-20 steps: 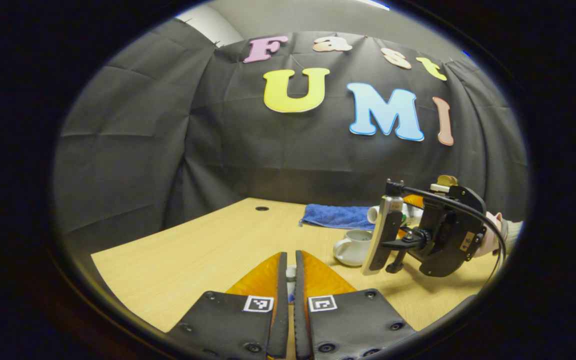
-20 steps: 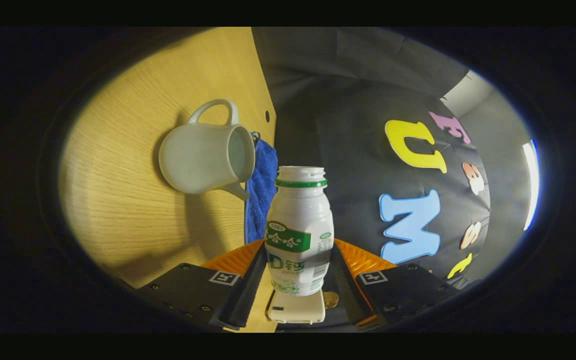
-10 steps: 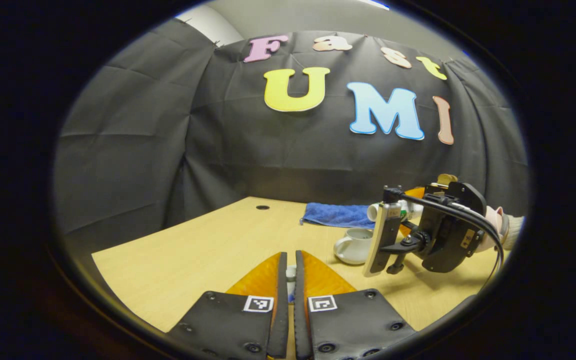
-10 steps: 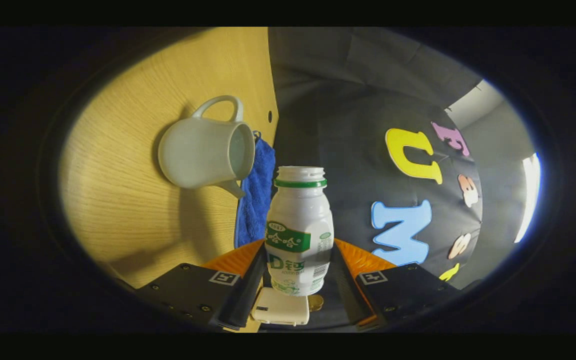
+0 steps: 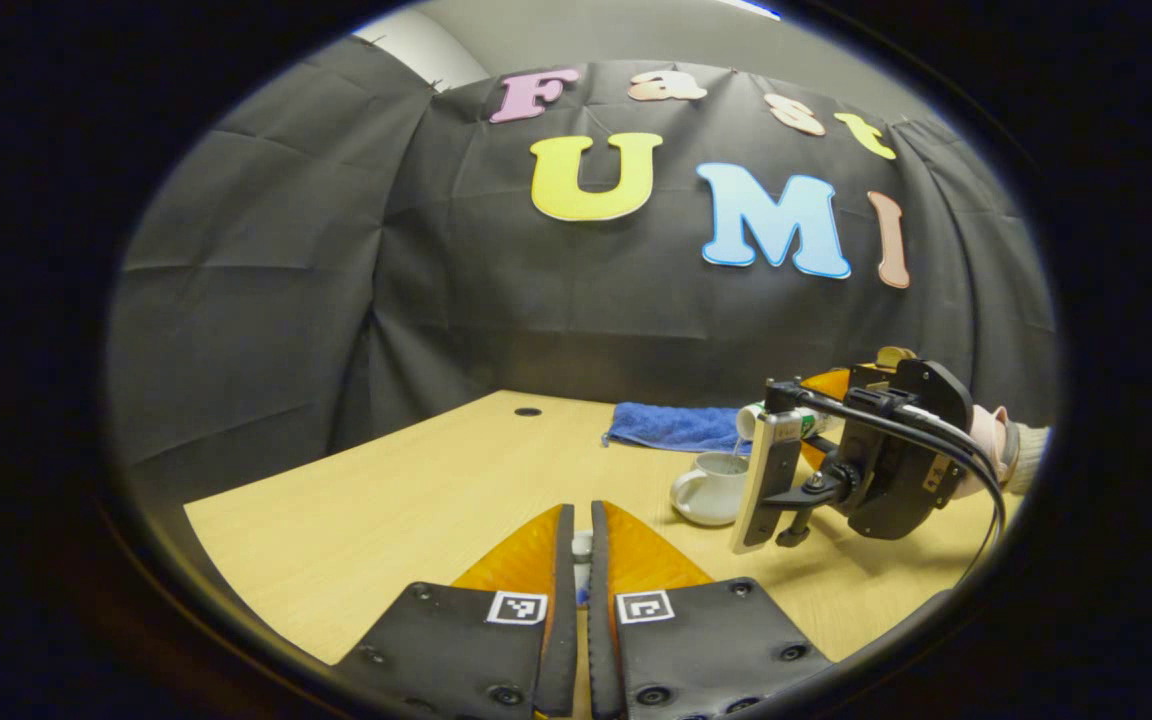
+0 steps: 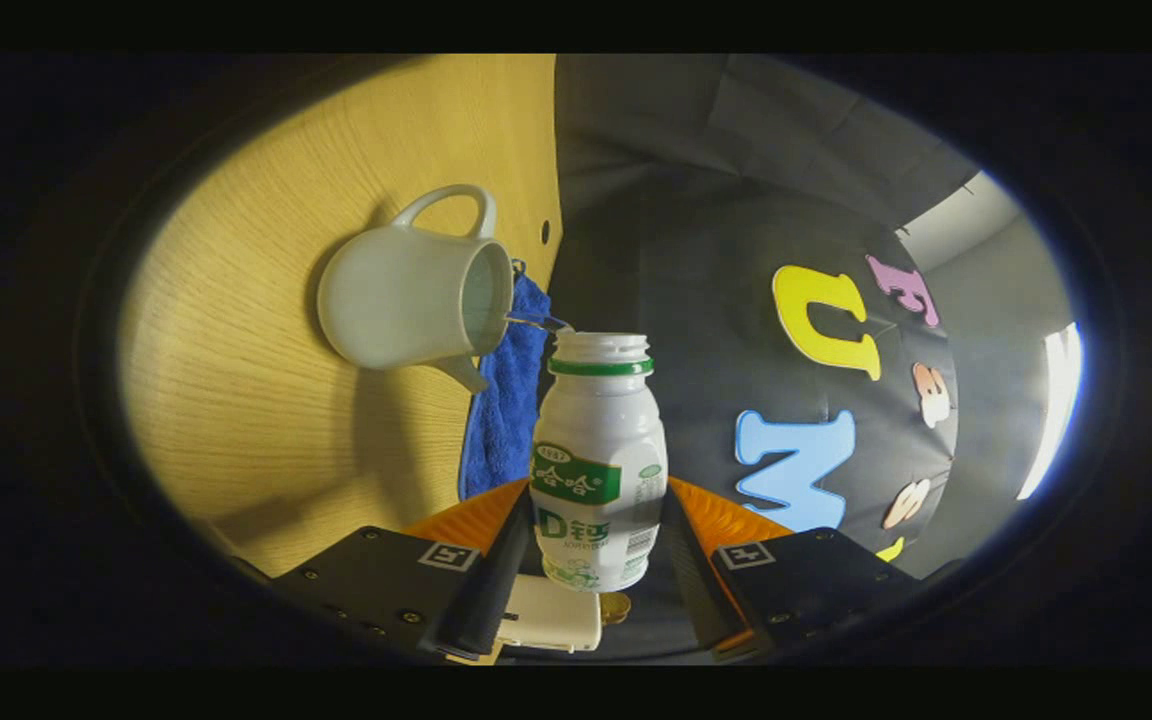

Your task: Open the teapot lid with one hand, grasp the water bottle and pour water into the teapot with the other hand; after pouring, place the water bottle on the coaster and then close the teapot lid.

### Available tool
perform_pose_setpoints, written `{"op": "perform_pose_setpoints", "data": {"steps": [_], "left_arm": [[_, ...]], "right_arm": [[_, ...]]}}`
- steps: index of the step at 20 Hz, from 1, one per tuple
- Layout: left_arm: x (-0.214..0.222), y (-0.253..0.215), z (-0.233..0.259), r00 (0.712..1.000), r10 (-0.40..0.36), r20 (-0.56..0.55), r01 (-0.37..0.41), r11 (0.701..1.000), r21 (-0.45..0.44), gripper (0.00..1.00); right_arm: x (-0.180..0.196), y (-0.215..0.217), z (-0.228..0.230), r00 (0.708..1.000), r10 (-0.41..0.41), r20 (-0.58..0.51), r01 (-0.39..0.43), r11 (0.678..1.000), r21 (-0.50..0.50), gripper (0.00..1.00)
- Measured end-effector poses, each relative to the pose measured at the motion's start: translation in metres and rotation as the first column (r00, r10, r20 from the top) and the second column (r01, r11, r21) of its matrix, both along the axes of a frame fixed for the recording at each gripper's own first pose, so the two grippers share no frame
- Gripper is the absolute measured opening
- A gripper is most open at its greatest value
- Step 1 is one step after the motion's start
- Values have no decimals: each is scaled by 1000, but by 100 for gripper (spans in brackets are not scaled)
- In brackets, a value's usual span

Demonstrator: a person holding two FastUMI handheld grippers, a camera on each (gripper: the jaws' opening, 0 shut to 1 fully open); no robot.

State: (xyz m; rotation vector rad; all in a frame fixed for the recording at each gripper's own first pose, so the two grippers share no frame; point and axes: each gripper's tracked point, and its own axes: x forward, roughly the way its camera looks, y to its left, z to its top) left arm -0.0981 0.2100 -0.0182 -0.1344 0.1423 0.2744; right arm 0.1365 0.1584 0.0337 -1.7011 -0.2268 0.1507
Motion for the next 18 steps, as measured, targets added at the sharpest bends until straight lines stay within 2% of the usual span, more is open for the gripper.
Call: {"op": "perform_pose_setpoints", "data": {"steps": [3,5,6,8,15,18], "left_arm": [[-1,0,-2,1000,3,-2,-3,1000,1,11],[-2,0,-3,1000,3,-2,-3,1000,0,15],[-3,0,-3,1000,3,-3,-3,1000,-1,11],[-1,-2,-5,1000,2,-4,-2,1000,-2,15],[1,-4,-7,1000,3,-7,-3,1000,-4,15],[0,-4,-9,1000,3,-8,-3,1000,-5,11]], "right_arm": [[-1,1,2,1000,5,5,-4,1000,-7,72],[0,1,3,1000,8,14,-8,1000,-12,72],[0,1,3,1000,9,18,-9,1000,-15,72],[-1,1,3,1000,11,23,-11,1000,-21,72],[0,1,6,999,13,37,-11,999,-39,72],[1,0,7,999,15,47,-13,999,-46,72]]}}
